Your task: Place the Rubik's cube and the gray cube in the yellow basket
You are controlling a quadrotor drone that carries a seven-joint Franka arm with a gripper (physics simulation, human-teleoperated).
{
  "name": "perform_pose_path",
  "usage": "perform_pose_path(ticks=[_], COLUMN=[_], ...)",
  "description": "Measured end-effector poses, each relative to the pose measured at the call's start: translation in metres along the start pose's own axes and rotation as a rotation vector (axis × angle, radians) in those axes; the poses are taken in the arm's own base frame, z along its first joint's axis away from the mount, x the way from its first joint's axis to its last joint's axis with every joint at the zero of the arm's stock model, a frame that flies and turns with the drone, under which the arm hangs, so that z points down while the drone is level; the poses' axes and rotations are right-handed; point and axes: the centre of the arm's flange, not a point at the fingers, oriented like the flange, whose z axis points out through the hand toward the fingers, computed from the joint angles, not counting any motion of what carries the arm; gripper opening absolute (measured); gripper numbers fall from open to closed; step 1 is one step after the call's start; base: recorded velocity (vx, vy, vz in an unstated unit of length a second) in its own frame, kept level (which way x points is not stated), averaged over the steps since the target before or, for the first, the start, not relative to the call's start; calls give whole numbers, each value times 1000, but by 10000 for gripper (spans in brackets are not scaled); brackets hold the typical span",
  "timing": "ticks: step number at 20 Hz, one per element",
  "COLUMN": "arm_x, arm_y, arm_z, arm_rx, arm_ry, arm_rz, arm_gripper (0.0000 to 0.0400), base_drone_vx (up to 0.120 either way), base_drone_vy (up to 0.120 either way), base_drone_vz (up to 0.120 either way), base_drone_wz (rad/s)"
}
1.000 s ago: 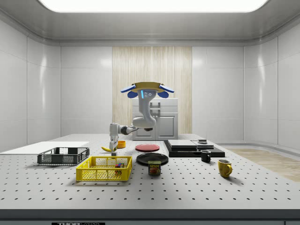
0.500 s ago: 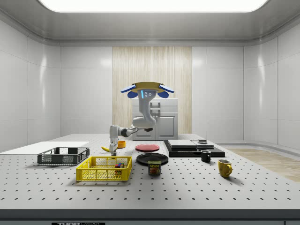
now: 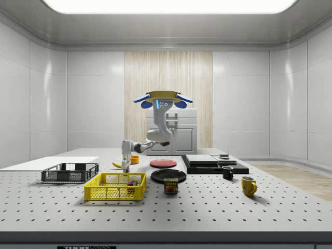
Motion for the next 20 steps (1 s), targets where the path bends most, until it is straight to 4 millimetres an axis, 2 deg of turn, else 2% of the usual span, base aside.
perform_pose_path(ticks=[1, 4, 7, 16, 20], arm_x=[0, 0, 0, -1, -1], arm_y=[0, 0, 0, 1, 1], arm_z=[0, 1, 1, 1, -9], arm_rx=[0, 0, 0, 0, 0], arm_ry=[0, 0, 0, 0, 0], arm_rz=[0, 0, 0, 0, 0], arm_gripper=[388, 315, 281, 253, 251], base_drone_vx=[0, 0, 0, 0, 0], base_drone_vy=[0, 0, 0, 0, 0], base_drone_vz=[0, 0, 0, 0, 20], base_drone_wz=[0, 0, 0, 0, 0])
